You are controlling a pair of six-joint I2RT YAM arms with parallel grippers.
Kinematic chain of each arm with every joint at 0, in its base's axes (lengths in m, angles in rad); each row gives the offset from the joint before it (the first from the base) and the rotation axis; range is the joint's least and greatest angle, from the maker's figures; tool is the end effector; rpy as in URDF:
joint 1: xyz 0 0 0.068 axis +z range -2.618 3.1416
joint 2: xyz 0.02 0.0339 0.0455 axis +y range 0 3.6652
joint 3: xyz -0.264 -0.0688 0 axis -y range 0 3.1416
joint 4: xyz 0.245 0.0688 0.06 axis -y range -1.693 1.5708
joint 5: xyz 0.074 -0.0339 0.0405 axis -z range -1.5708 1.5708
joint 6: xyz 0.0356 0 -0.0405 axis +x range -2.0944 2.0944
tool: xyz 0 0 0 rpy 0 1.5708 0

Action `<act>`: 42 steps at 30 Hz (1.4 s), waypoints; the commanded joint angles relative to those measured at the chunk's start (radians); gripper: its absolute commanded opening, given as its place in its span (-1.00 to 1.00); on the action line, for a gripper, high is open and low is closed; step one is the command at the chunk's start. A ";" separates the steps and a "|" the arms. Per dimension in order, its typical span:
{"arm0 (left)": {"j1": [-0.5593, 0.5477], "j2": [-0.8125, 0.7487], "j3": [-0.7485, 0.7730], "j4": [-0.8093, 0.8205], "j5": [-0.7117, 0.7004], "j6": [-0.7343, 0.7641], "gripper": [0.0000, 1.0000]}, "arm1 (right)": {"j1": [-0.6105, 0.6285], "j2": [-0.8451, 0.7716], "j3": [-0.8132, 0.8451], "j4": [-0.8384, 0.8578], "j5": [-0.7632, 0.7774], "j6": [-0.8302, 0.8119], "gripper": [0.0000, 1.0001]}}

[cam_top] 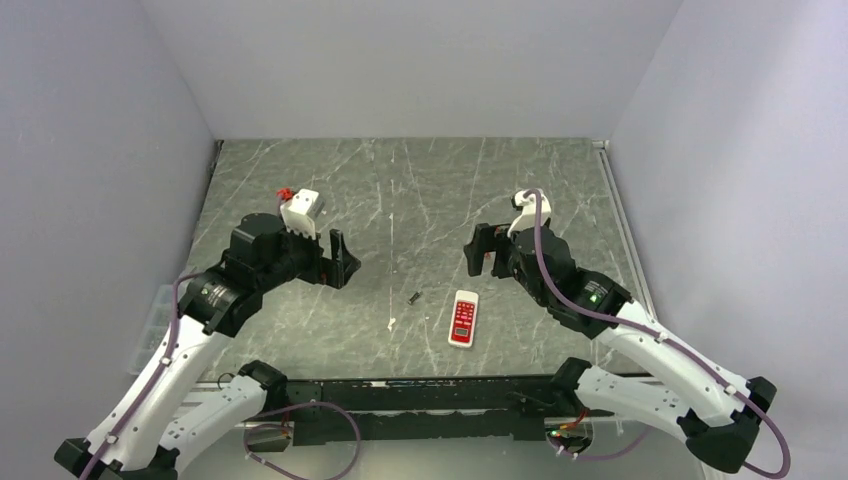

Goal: Load the batteries into the remote control

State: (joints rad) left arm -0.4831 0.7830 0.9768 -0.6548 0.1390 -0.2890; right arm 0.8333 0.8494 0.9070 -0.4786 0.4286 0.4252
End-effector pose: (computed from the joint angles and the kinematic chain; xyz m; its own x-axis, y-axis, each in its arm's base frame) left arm 0.1390 -0.0785 0.3572 -0.5400 -0.0354 -0.8409 0.4340 0.8443 -0.3143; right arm 0.1346 0.1261 0.3423 -0.4228 0.0926 -0.9015 -0.2676 0.9377 0.2218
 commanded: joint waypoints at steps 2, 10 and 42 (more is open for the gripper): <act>0.011 -0.005 0.001 0.010 0.042 0.050 0.98 | 0.001 0.031 0.085 -0.100 -0.038 0.078 1.00; 0.012 -0.035 -0.015 -0.009 0.036 0.035 0.98 | 0.001 0.080 0.070 -0.114 -0.083 0.105 0.99; 0.012 -0.051 -0.015 -0.021 0.006 0.039 0.98 | 0.001 0.384 -0.092 -0.148 -0.166 0.361 0.99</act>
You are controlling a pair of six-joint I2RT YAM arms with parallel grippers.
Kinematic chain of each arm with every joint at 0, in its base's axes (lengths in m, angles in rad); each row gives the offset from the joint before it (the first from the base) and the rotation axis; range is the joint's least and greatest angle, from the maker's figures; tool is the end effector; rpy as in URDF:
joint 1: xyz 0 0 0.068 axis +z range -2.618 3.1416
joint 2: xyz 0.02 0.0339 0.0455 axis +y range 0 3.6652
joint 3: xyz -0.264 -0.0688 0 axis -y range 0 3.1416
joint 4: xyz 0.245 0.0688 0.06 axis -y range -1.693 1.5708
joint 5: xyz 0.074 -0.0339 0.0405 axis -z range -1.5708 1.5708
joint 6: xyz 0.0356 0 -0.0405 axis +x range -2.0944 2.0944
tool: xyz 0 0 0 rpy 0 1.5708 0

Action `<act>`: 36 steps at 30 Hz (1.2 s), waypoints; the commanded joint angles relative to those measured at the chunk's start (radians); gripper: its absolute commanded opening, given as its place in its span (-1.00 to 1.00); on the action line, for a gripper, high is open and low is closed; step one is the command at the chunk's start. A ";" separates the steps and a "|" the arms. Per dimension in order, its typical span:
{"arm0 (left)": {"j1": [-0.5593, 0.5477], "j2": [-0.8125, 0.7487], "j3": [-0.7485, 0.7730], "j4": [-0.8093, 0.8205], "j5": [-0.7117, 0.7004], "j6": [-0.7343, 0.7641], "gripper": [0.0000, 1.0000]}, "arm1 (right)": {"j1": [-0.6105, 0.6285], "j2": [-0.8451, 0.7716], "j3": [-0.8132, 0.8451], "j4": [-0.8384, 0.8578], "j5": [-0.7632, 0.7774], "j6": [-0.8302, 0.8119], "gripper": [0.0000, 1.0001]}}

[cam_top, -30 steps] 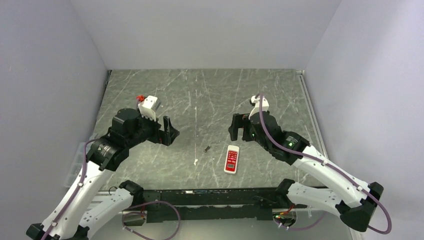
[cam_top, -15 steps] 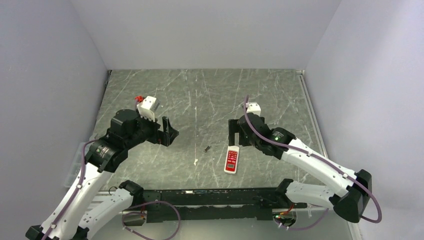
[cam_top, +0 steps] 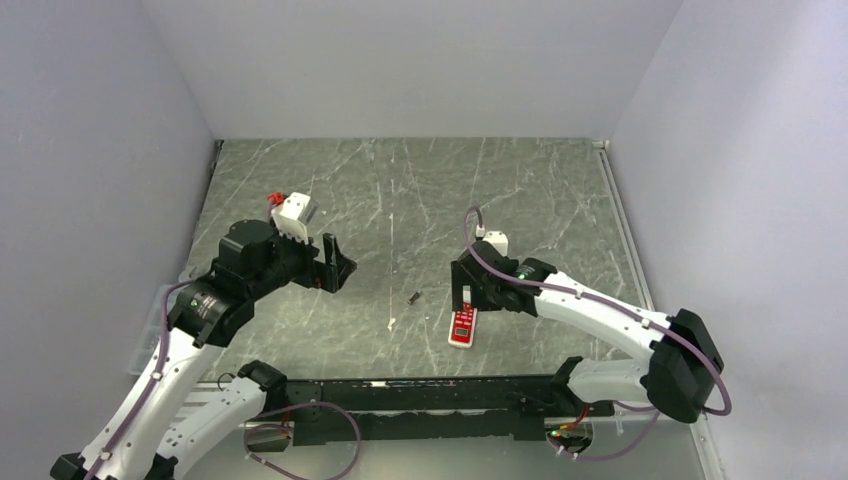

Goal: Load the batteries into the remote control

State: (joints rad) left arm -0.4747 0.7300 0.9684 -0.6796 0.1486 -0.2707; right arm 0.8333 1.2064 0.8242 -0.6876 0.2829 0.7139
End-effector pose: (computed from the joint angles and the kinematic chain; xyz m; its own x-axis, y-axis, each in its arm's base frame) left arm 0.1274 -0.0714 0.3591 -0.5187 -0.0308 -0.8544 0.4487 0.8408 -0.3027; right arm 0.1604 0.1618 0.2296 -0.8521 -0.0029 -0.5233 -0.0829 0.9881 0.1294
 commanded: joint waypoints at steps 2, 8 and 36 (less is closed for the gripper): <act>0.004 0.010 -0.003 -0.002 -0.003 0.021 0.98 | 0.002 0.059 -0.011 0.066 -0.016 0.107 0.99; 0.004 0.014 -0.003 -0.006 -0.007 0.019 0.98 | 0.001 0.158 0.004 0.072 -0.023 0.188 0.99; 0.004 0.004 -0.002 -0.015 -0.029 0.018 0.98 | 0.001 0.365 0.137 0.043 0.069 0.377 0.72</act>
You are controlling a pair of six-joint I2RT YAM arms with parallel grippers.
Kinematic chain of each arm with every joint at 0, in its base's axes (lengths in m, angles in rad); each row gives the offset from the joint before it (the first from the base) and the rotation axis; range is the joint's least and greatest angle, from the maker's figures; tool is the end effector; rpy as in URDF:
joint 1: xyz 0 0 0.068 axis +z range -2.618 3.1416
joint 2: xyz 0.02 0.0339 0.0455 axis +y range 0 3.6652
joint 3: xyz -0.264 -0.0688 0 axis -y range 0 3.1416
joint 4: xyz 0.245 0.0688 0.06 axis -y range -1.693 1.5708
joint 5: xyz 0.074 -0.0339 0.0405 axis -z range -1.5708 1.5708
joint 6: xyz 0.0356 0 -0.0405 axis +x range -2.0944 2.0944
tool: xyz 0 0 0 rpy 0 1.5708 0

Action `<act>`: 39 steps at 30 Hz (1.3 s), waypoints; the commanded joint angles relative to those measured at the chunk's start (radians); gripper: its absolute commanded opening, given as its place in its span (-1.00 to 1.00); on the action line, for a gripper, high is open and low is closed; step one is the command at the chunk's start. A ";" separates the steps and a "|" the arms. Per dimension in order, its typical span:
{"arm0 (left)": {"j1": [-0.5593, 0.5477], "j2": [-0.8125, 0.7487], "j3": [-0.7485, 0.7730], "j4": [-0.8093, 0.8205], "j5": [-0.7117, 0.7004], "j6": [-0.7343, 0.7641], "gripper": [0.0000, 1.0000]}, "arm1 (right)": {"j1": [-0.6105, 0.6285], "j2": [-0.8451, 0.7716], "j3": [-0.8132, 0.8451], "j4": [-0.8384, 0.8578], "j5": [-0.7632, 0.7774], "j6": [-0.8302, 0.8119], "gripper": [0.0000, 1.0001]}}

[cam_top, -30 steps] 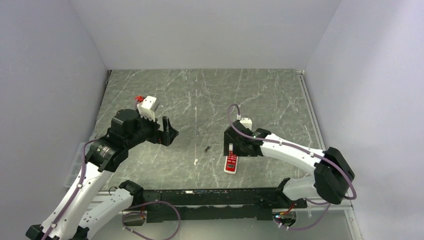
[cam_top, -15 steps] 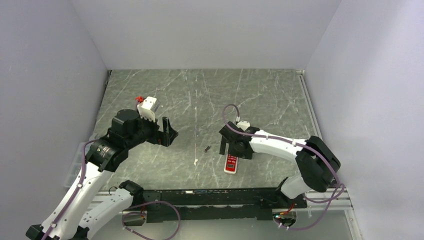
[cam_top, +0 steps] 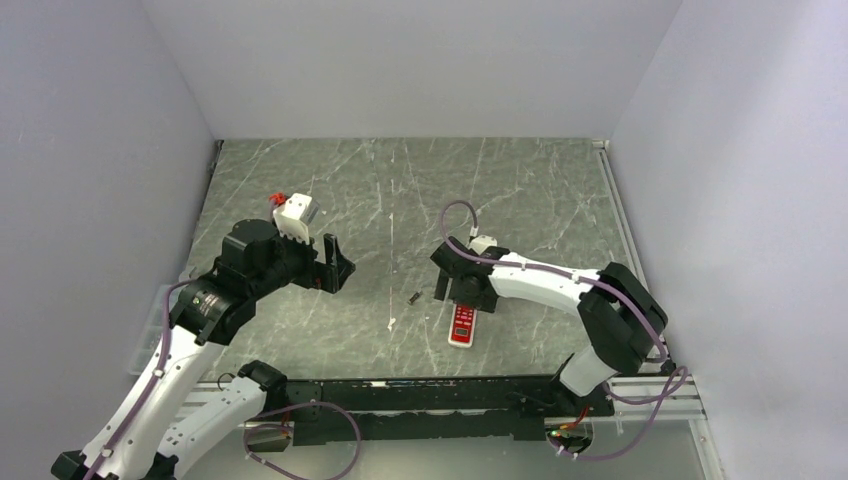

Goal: Load the batteries into the remote control

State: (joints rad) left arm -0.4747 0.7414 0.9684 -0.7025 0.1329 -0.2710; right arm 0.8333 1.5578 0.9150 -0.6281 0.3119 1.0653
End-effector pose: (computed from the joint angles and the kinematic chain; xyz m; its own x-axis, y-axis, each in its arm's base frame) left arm 0.1292 -0.0717 0.3554 -0.5416 -0.0200 -0.8404 0.4285 0.8535 -0.2964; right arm 0.1967 0.2003 0.1756 -0.8741 0.2762 -0.3996 0.2505 0.9611 0.1165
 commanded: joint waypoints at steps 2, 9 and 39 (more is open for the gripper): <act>0.004 -0.008 -0.002 0.006 -0.016 0.018 0.98 | 0.002 0.019 0.048 -0.020 0.044 0.024 0.71; 0.005 -0.009 -0.002 0.006 -0.020 0.019 0.98 | 0.001 0.021 0.034 -0.033 0.061 0.026 0.62; 0.004 0.002 -0.002 0.006 -0.022 0.019 0.98 | 0.002 0.071 0.012 -0.004 0.045 0.007 -0.10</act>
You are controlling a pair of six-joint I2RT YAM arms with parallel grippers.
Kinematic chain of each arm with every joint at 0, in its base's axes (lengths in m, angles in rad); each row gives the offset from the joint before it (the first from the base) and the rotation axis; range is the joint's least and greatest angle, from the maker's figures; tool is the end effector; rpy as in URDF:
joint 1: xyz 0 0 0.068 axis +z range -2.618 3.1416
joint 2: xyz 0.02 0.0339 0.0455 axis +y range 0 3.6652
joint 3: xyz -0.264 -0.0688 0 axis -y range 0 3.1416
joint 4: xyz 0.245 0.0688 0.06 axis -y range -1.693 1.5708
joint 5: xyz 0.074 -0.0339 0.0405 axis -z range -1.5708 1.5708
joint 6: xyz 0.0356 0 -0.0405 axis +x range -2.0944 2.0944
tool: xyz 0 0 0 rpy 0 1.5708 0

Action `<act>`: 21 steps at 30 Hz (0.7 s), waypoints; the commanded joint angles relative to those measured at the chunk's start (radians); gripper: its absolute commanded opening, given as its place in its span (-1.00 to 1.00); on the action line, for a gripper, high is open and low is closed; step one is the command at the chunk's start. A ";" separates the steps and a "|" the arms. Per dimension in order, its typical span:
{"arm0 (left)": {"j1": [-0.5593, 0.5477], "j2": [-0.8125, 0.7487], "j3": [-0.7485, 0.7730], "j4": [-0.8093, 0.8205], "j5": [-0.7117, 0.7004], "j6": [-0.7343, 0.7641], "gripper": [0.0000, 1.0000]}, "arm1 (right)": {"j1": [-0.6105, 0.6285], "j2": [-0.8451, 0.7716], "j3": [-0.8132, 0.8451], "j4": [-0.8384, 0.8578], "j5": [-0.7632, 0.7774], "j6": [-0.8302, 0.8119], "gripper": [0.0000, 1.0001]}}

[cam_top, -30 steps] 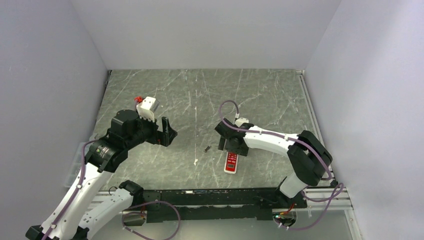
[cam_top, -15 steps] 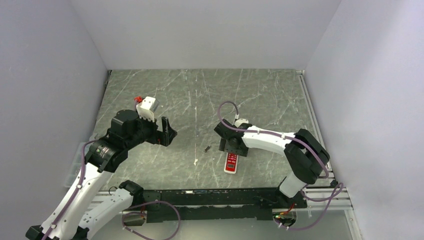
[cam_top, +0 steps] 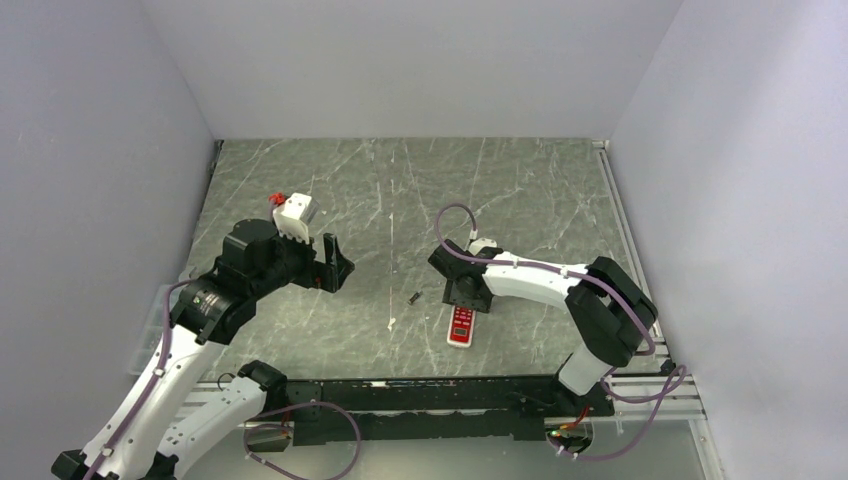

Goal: Load the batteries into the remote control

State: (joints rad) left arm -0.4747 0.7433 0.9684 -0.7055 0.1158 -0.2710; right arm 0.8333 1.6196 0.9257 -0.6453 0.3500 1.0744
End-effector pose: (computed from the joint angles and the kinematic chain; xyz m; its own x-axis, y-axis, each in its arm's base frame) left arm 0.1298 -0.0713 0.3548 -0.5420 -0.0204 -0.8401 0.4152 0.8627 -0.2888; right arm 0.2002 0.2022 0.1621 -0.8765 0.2636 -0.4028 0.2696 0.9620 0.0429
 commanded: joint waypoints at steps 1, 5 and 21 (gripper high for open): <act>0.004 0.001 -0.003 0.009 -0.004 0.019 0.98 | 0.002 0.010 0.001 0.014 0.005 -0.004 -0.16; 0.004 0.002 -0.005 0.010 -0.001 0.019 0.98 | 0.001 -0.004 -0.005 0.026 -0.008 -0.015 -0.56; 0.002 0.005 0.004 0.018 0.257 -0.119 0.98 | 0.003 -0.423 -0.129 0.131 -0.069 -0.082 -1.00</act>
State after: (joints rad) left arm -0.4747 0.7719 0.9684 -0.7078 0.2543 -0.3126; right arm 0.8349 1.2812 0.8307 -0.5812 0.3065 1.0164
